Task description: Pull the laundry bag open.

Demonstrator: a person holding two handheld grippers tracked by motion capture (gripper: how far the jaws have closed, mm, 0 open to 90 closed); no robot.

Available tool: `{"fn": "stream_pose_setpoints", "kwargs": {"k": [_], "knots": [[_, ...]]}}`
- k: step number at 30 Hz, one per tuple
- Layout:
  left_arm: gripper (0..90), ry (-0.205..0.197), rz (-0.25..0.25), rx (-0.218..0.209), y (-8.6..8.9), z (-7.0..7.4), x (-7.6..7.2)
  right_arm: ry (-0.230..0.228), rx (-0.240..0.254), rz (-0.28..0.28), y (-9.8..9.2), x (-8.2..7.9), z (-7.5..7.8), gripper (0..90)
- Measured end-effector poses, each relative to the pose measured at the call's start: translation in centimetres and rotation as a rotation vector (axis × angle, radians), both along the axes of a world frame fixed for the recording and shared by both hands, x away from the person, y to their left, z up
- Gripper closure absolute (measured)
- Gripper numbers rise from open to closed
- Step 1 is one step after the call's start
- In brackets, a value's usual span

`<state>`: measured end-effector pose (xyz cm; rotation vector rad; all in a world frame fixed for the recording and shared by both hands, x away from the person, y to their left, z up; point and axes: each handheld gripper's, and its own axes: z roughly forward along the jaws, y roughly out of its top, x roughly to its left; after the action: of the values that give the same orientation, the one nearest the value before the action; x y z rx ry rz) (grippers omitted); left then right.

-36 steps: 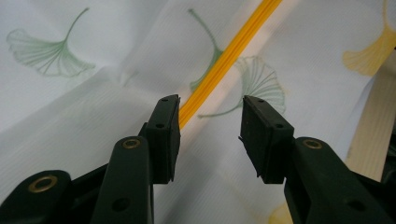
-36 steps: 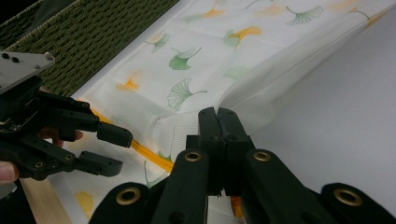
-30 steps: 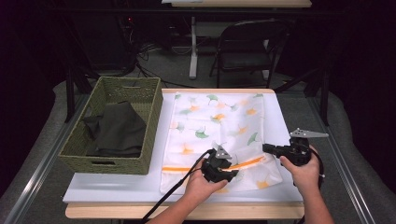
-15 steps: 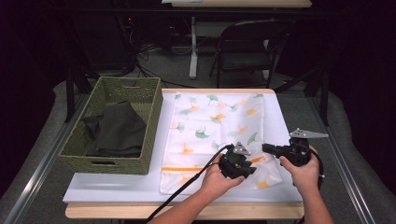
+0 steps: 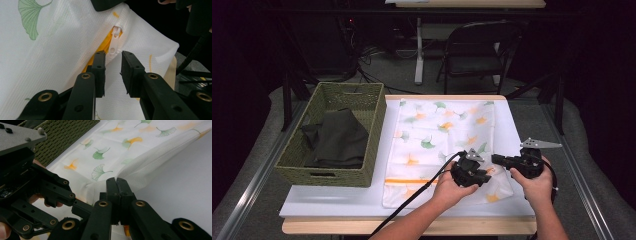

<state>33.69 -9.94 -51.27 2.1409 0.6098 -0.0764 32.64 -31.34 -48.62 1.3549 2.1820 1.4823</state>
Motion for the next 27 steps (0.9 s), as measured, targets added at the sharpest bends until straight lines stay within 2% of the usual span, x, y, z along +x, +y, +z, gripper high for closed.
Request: {"fn": "stream_pose_setpoints", "kwargs": {"k": [4,8,19,27], "knots": [[73.9,0.008,-0.003,-0.010,0.09,0.11,0.23,0.002,-0.001,0.000,0.03,0.01,-0.02,89.8],[74.9,0.037,-0.002,-0.035,0.12,0.17,0.41,0.003,0.001,-0.003,0.07,0.04,-0.10,89.7],[77.0,0.033,-0.026,-0.041,-0.20,0.40,0.25,0.002,0.004,-0.002,0.10,0.05,-0.12,89.7],[74.8,0.031,-0.032,-0.049,-0.56,0.43,0.00,0.000,0.007,-0.004,0.12,0.04,-0.17,89.7]]}}
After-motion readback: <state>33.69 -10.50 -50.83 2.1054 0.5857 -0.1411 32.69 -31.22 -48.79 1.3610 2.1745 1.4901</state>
